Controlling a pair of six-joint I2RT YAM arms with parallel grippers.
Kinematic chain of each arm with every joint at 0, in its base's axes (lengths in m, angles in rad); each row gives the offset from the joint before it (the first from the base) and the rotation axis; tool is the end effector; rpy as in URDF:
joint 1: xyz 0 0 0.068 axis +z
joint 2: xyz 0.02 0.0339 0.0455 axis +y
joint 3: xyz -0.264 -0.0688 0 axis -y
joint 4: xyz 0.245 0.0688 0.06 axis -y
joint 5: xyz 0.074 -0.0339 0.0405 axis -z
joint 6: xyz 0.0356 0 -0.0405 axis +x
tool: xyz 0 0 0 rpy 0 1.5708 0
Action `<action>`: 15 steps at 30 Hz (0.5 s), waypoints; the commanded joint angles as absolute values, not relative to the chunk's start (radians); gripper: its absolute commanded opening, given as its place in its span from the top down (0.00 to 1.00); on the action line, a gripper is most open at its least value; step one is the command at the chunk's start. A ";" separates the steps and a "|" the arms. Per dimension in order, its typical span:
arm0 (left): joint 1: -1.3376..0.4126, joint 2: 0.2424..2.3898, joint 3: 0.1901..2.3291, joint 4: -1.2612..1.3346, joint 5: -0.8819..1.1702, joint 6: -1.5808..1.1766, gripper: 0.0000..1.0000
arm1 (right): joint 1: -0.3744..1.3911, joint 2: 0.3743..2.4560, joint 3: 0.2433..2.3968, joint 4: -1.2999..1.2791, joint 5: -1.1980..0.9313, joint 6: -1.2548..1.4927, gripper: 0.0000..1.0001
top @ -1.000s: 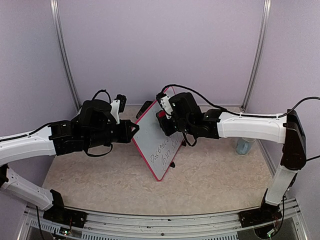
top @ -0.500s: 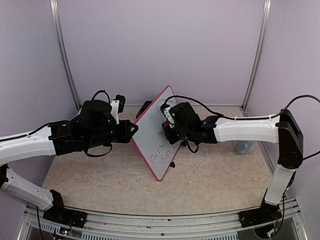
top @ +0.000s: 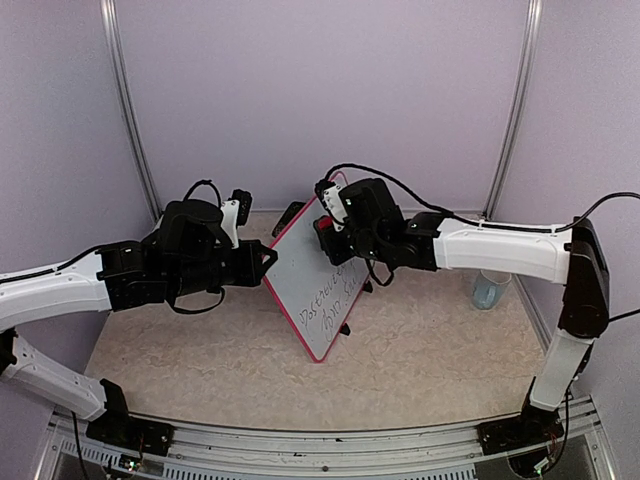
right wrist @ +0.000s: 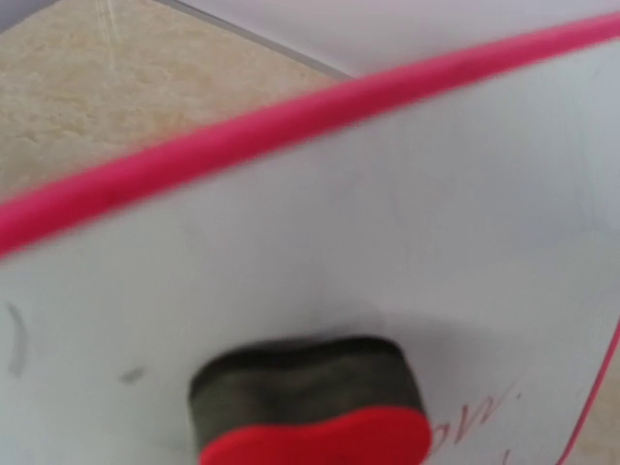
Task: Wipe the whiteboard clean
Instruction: Erase the whiteboard at the center of the board.
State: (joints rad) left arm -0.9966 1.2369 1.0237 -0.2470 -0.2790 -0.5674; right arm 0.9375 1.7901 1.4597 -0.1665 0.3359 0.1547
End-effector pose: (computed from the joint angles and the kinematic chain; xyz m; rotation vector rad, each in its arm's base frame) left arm 0.1617 -0.2319 0.3217 0.2656 2.0681 -0.7012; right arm 0.2599 0.3342 0.2972 -0.5890 1.9680 0.3358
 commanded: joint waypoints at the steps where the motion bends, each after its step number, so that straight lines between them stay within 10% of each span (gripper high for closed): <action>1: -1.017 1.233 1.034 -0.262 -0.210 -0.533 1.00 | 0.936 1.856 1.409 -0.155 0.358 0.169 0.75; 15: -1.017 1.240 1.029 -0.256 -0.207 -0.534 1.00 | 0.928 1.809 1.414 -0.153 0.309 0.178 0.75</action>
